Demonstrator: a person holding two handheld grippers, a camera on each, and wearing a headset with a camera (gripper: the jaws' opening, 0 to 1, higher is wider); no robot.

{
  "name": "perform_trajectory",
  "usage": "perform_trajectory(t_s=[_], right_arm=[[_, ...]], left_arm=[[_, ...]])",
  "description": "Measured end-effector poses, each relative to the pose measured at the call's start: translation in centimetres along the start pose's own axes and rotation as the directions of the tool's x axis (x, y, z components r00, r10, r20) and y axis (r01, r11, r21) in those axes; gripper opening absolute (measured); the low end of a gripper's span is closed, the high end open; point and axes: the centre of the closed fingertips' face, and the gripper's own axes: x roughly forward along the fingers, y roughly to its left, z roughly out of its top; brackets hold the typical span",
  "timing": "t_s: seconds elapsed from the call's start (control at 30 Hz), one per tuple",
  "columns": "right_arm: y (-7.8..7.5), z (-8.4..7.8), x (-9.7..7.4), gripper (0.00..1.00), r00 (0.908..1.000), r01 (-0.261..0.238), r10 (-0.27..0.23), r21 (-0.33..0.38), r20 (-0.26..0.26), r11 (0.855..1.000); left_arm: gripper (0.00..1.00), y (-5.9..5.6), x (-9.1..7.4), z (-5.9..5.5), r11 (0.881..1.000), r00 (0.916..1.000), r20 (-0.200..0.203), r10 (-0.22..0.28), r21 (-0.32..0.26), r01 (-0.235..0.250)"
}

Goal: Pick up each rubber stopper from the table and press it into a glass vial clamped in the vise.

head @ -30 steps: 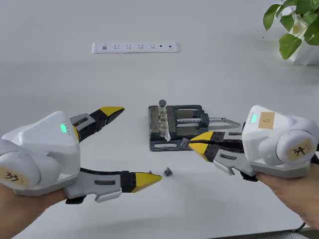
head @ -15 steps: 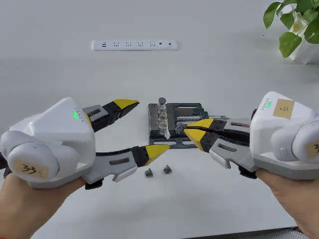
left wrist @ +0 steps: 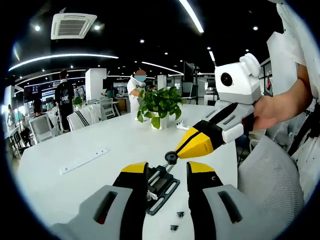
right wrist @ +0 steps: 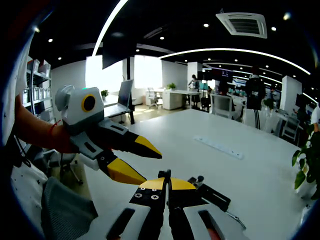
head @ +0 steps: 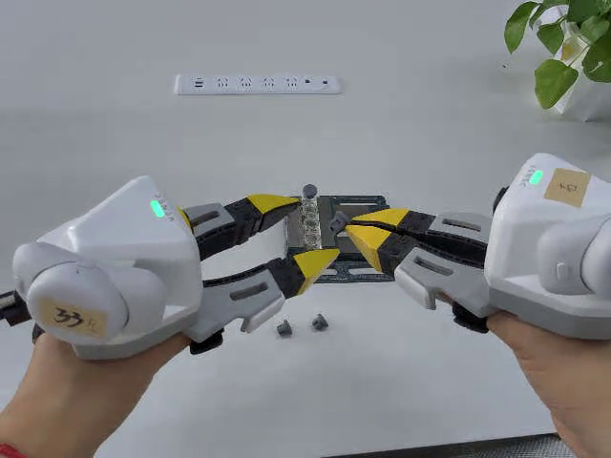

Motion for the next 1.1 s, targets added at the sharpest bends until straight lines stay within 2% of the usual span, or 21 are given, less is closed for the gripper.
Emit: perform_trajectory(t_s=[0.6,0.87,1.1], right_arm=[[0.5,1.1,-0.1,0.0,0.9989,-0.015,0.013,0.061,0.044,0.998],[0.5,1.2,-0.2,0.0,0.9988,-0.011,0.008,0.07,0.047,0.998],[0.7,1.1,-0.2,0.0,0.9988,-0.017,0.013,0.073,0.046,0.997]], left_arm=[[0.1,-0.2,0.5,0.6,0.998,0.9992,0.037,-0.016,-0.066,0.019],[0.05,-0.1,0.3,0.8,0.997,0.9989,0.045,-0.016,-0.072,0.019],[0.05,-0.3,0.3,0.7,0.997,0.9988,0.042,-0.024,-0.078,0.027]])
